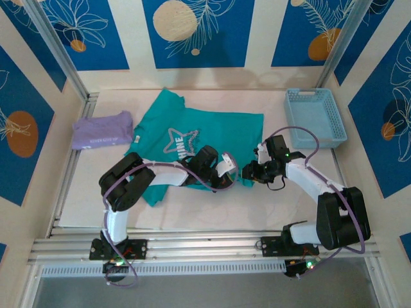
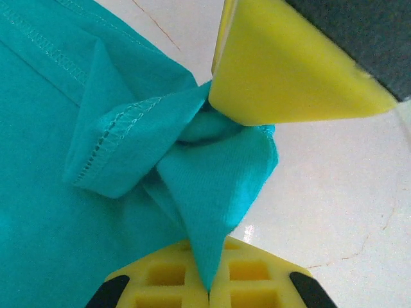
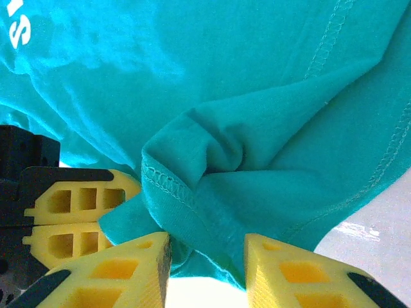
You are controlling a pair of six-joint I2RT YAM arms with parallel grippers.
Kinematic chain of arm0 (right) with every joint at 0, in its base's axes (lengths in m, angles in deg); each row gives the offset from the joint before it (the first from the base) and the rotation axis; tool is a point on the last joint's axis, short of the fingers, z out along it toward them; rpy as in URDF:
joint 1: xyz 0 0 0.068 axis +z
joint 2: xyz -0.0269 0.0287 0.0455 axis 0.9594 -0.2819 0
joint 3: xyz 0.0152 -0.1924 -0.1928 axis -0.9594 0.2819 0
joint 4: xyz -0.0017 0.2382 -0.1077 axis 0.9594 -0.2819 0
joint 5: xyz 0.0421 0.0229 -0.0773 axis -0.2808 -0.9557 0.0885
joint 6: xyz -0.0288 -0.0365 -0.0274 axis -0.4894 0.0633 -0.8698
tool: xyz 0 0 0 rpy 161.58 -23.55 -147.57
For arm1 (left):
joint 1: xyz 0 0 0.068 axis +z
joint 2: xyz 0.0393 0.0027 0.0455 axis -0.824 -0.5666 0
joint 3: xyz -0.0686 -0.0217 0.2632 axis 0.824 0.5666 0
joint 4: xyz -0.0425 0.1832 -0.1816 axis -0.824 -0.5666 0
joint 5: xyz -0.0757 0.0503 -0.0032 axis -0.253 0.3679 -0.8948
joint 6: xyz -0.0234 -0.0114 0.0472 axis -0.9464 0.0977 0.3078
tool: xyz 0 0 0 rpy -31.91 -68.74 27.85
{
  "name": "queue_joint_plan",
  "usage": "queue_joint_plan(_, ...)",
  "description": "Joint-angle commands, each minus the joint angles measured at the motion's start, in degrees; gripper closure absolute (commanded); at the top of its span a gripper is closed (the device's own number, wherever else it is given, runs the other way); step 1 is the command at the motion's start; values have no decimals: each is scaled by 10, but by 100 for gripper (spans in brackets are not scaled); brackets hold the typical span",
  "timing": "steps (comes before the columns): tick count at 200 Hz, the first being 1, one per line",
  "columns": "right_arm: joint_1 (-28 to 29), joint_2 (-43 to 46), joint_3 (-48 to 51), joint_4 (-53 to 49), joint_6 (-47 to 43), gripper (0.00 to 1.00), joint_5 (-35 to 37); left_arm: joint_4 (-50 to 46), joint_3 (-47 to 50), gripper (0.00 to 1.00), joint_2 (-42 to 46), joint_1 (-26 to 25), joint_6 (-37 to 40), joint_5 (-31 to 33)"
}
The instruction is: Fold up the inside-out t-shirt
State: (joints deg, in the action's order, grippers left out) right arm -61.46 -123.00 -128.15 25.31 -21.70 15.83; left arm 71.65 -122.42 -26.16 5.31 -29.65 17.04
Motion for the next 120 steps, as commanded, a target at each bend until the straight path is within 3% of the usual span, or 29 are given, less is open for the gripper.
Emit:
queue_joint_plan(1, -5, -9, 7, -14, 4, 64, 4, 17, 7, 100, -1, -5, -6, -16)
queue_joint_plan(68, -8, -16, 8, -6, 5, 69, -13, 22, 8, 100, -1, -5, -8, -18)
queue_joint_plan(120, -8, -39, 7, -5, 6, 65, -26, 26, 10, 100, 0, -5, -11, -21)
